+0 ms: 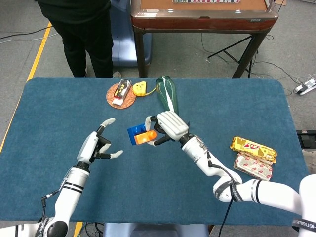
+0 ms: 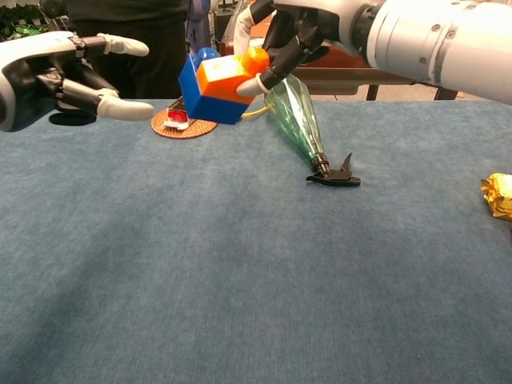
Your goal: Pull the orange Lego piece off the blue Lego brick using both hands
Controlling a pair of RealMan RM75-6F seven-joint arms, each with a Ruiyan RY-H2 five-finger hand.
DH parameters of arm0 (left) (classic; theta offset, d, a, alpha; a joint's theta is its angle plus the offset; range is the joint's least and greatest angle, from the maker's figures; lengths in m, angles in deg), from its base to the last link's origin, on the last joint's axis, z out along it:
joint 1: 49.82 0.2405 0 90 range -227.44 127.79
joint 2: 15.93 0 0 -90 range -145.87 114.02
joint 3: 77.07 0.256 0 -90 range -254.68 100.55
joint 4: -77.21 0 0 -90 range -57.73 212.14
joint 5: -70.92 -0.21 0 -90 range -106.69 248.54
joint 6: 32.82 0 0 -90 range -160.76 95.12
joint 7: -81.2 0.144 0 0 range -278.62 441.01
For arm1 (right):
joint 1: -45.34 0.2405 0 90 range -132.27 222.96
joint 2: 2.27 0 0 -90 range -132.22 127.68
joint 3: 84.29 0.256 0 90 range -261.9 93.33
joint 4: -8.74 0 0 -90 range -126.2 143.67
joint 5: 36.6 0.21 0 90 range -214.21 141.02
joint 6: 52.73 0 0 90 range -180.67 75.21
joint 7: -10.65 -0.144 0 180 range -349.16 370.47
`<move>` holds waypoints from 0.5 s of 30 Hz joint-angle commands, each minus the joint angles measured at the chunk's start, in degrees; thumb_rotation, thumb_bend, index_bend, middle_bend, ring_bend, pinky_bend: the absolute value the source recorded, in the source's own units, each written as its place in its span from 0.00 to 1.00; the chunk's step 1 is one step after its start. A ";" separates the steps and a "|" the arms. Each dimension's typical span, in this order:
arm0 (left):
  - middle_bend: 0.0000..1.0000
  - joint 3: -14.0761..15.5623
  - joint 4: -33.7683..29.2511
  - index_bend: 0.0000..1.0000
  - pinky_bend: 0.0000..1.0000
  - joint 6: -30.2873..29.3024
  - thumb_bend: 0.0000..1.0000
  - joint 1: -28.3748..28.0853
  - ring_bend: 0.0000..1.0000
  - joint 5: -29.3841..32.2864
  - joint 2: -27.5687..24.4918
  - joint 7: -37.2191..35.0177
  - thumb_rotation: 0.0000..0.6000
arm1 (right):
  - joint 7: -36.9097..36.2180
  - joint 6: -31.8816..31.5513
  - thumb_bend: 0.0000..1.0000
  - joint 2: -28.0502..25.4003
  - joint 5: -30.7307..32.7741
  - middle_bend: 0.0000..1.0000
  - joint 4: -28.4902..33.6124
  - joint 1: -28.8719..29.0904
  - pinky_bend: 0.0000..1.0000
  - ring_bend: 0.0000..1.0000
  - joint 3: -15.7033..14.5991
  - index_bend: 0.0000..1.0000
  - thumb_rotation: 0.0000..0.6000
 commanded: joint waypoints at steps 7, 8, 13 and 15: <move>1.00 -1.79 -0.18 0.09 1.00 -0.48 0.02 -1.91 1.00 4.65 1.50 1.32 1.00 | 2.70 -0.51 0.48 2.99 4.76 1.00 -0.25 1.56 1.00 1.00 0.81 0.64 1.00; 1.00 -1.79 -0.06 0.09 1.00 -0.63 0.02 -2.06 1.00 4.84 1.68 1.48 1.00 | 3.20 -0.90 0.48 3.53 5.29 1.00 -0.34 1.72 1.00 1.00 0.90 0.64 1.00; 1.00 -1.71 0.53 0.08 1.00 -1.11 0.02 -2.45 1.00 5.07 2.44 1.53 1.00 | 4.23 -2.28 0.48 5.73 6.73 1.00 -0.74 2.29 1.00 1.00 1.37 0.64 1.00; 1.00 -1.51 0.77 0.08 1.00 -1.22 0.02 -2.50 1.00 5.02 2.64 1.50 1.00 | 4.62 -2.86 0.48 6.64 7.13 1.00 -1.01 2.53 1.00 1.00 1.57 0.64 1.00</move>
